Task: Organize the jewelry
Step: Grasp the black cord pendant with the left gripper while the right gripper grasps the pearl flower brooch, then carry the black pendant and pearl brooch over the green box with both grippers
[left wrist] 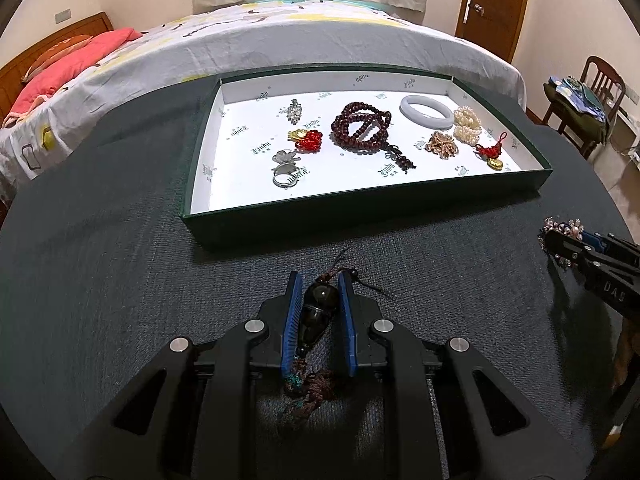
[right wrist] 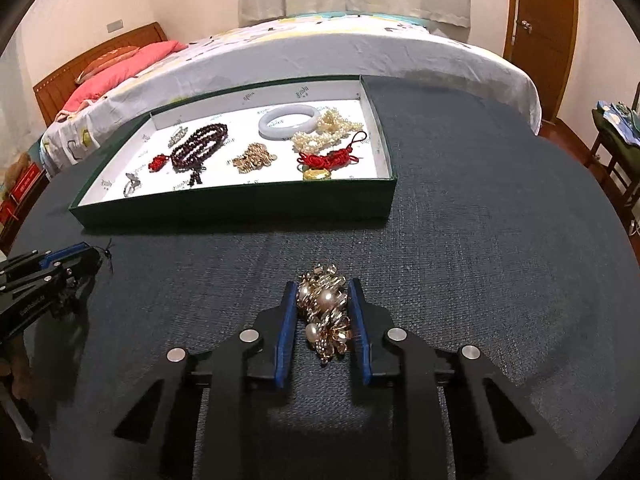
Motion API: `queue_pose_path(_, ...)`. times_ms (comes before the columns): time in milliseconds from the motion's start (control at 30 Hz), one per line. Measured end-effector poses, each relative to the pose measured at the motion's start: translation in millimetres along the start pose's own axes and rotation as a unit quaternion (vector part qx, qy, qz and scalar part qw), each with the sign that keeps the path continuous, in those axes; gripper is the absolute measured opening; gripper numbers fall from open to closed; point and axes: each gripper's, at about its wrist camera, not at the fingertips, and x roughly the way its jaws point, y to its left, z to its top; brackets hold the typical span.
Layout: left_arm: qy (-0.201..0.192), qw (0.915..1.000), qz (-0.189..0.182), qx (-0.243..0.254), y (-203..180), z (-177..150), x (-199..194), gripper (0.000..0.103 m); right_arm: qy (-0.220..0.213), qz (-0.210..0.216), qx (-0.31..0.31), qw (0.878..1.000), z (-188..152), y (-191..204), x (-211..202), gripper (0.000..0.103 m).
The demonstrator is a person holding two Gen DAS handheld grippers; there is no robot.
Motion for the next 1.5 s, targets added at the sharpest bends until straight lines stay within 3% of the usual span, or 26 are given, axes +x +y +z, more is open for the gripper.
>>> queue_pose_path(367, -0.020, 0.9998, -0.008, -0.005, -1.3, 4.5, -18.0, 0.018, -0.012, 0.015, 0.004, 1.000, 3.8, 5.8, -10.1, 0.023)
queue_pose_path(700, -0.045, 0.9987, -0.019, -0.015, -1.8, 19.7, -36.5, 0.018, -0.048, 0.034, 0.003, 0.998, 24.8, 13.2, -33.6, 0.023)
queue_pose_path(1233, -0.116, 0.9926, -0.034, -0.017, -6.7, 85.4, -59.0, 0.018, -0.117, 0.066, -0.024, 0.991, 88.6, 47.9, -48.8, 0.023)
queue_pose_path(1500, -0.143, 0.9890, -0.034, -0.020, -11.2, 116.2, -47.9, 0.018, -0.127, 0.077, -0.031, 0.988, 113.3, 62.9, -31.9, 0.023)
